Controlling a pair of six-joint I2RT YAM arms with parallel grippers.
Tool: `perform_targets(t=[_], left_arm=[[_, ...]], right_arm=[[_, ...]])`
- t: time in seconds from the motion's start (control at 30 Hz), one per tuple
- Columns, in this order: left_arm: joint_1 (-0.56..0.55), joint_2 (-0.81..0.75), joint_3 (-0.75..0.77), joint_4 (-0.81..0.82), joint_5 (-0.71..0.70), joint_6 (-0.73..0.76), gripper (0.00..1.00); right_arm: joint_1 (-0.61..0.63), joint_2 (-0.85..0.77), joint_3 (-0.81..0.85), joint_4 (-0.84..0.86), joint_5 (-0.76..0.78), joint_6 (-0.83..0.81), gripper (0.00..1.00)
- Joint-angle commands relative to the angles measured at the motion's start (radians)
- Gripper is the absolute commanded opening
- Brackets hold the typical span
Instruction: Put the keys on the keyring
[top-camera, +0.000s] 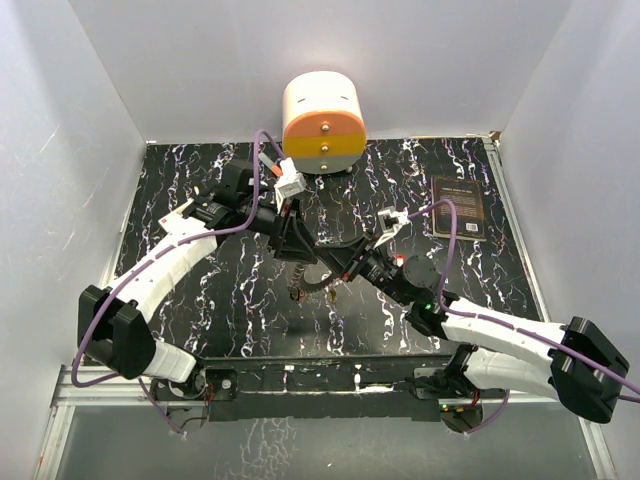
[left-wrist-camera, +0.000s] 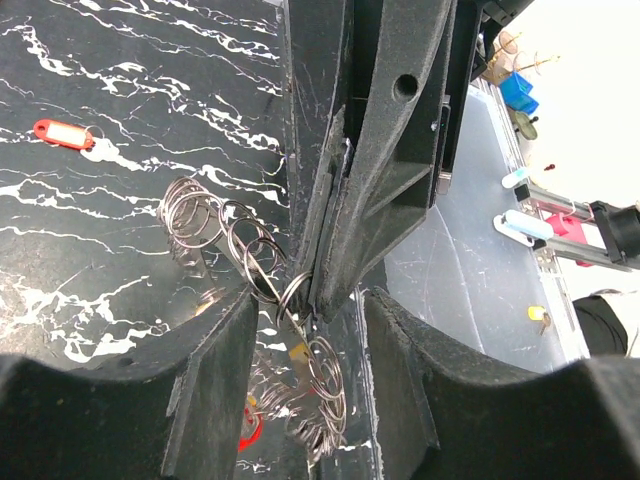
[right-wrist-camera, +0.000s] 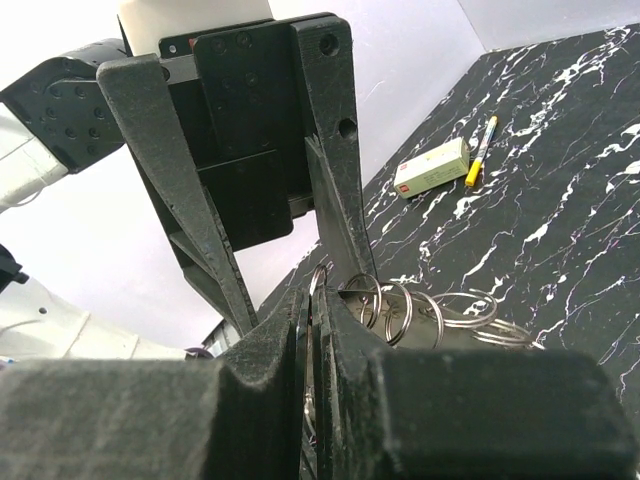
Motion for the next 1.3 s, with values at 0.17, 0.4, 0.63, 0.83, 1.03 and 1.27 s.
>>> perform_targets(t=[0.17,0.4,0.63,0.83,1.03,1.27], left_arm=[[-0.018,-0.021,0.002,-0.069,0.041,0.082,0.4],[-0.018,-0.024,0.002,-0.078,0.032,0.095,0.31],[-0.018,-0.021,0.012,-0.081,0.026,0.1,0.24],[-0.017,-0.019,0.015,-0.082,0.028,0.099,0.21],[-0.017,-0.021,0.024,-0.084,0.033,0.1,0.19],[-0.018,-0.024,0.034,-0.091,0.044,0.101,0.12]], right_arm=[[0.005,-0.011,0.05,0.108,0.01,-0.003,0.08],[0.004,-0.033,0.051,0.092,0.02,-0.011,0.08],[0.005,-0.046,0.05,0.078,0.022,-0.012,0.08],[0.005,-0.045,0.046,0.085,0.022,-0.005,0.08],[0.004,-0.042,0.044,0.091,0.015,-0.001,0.08],[0.004,-0.033,0.031,0.11,0.012,0.008,0.08]])
